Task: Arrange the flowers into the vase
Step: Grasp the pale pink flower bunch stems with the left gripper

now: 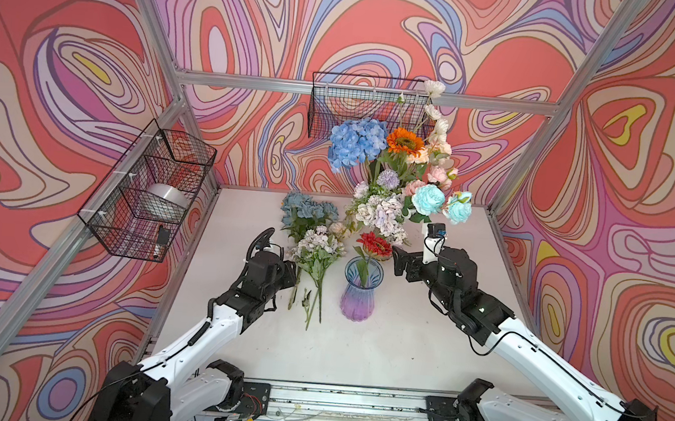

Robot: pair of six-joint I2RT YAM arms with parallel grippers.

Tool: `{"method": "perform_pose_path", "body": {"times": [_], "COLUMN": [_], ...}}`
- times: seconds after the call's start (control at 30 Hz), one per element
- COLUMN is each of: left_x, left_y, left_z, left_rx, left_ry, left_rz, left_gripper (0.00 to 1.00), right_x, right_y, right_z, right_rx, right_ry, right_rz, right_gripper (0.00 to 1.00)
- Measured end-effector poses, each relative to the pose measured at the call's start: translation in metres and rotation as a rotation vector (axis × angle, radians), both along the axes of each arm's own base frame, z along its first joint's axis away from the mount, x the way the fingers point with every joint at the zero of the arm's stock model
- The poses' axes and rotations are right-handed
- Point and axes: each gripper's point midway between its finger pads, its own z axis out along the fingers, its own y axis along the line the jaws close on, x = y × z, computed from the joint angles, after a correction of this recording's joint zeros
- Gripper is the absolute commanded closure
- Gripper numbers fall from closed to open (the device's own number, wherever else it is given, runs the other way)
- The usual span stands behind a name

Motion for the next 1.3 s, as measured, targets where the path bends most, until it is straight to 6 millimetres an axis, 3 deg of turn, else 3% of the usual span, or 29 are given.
{"method": "perform_pose_path", "body": {"times": [0.17,0.33,0.7,0.8,1.0,1.3], "left_x": [-0.006,-0.013,0.015,0.02,0.019,0.014], "left_y": [-0.024,-0.07,-0.11,-0.112,-0.097,-0.09], "left_z": [-0.027,-0.047,-0.065,-0.07,-0.086,-0.088], "left_rx": [-0.036,-0.038,0.091,0.135,0.226,0.292], "left_ry": [0.101,0.175,0.212,0.214,0.251,0.25], "left_rz": [-0.083,-0.19,-0.202,-0.194,-0.15,-0.125], "left_gripper": [0.58,0.64,0.7,0.7,0.7,0.7], "right_x": [0.001,0.001,-0.006,-0.007,-0.008,-0.007], "right_y": [-0.004,-0.01,-0.022,-0.024,-0.027,-0.027], "right_z": [0.003,0.008,0.014,0.015,0.017,0.016], "right_rx": [-0.002,0.0,0.011,0.011,0.005,-0.003], "right_ry": [-0.012,-0.028,-0.056,-0.062,-0.069,-0.072], "right_rz": [-0.026,-0.052,-0.087,-0.094,-0.102,-0.108], "right_gripper": [0.02,0.02,0.02,0.01,0.02,0.02]}}
